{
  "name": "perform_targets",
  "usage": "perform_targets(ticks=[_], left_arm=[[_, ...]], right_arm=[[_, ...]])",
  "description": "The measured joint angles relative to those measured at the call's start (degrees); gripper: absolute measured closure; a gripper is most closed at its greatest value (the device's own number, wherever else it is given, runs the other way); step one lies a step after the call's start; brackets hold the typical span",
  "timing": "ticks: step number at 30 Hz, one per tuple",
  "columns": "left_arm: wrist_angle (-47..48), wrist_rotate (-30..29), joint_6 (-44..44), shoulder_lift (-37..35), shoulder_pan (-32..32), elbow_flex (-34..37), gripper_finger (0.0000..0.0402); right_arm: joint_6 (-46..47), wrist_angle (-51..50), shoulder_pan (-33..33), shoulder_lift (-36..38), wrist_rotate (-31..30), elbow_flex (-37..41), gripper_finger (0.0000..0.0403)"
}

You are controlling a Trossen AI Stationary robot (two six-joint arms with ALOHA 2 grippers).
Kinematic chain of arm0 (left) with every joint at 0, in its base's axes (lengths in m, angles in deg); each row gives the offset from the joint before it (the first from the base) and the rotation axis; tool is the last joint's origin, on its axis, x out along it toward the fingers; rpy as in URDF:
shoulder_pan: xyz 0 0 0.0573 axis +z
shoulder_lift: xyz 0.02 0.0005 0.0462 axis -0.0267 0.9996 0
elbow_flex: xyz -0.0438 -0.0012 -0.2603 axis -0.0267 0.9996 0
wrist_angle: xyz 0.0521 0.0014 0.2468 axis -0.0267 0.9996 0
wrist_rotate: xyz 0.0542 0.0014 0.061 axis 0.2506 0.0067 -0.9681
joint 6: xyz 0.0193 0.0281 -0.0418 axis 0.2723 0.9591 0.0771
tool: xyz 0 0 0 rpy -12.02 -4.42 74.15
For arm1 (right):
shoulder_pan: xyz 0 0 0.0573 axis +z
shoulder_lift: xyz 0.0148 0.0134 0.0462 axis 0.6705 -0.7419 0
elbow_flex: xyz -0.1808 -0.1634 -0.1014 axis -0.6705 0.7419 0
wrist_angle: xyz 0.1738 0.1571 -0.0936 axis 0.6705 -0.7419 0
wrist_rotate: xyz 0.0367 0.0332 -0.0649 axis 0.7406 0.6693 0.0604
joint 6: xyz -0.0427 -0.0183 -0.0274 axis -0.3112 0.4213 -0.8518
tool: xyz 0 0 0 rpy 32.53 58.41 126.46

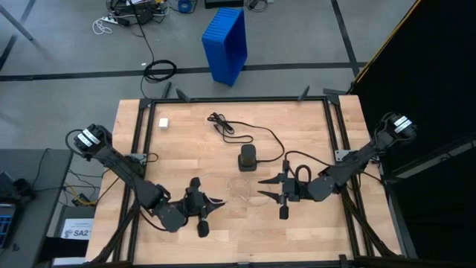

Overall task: Plug in charger
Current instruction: Insert the charger cable into the charger adapter

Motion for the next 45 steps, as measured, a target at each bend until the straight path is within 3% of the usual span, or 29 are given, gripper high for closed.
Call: perform_targets(ticks=[7,13,17,25,28,45], left_arm=[[3.22,-0.22,-3.16,0.0,-0.64,0.0,0.0401],[-1.94,0.1,2.3,0.0,-2.91,1.53,0.0401],[-19.1,2.83,6.12,0.0,-4.82,7.98,0.0401],[-67.55,9.46,10.68,3.11,-5.46,28.36,0.0401],[-79.0,11.43,13.56,4.74,-5.13,32.37,0.0401],[-79.55,12.69,13.43,4.61,-4.35,33.07,0.0401]], right_arm=[[1.36,-0.02,-1.07,-1.23,2.22,-0.19,0.0294],[1.39,-0.11,-2.26,-5.77,4.61,-2.44,0.0289],[-0.92,-0.1,-2.53,-7.6,4.77,-3.99,0.0289],[-2.17,-0.13,-2.61,-7.63,4.86,-4.07,0.0288],[-2.16,-0.41,-2.61,-7.63,6.03,-4.07,0.029],[-1.59,-2.77,-4.37,-8.56,7.83,-4.07,0.0287]])
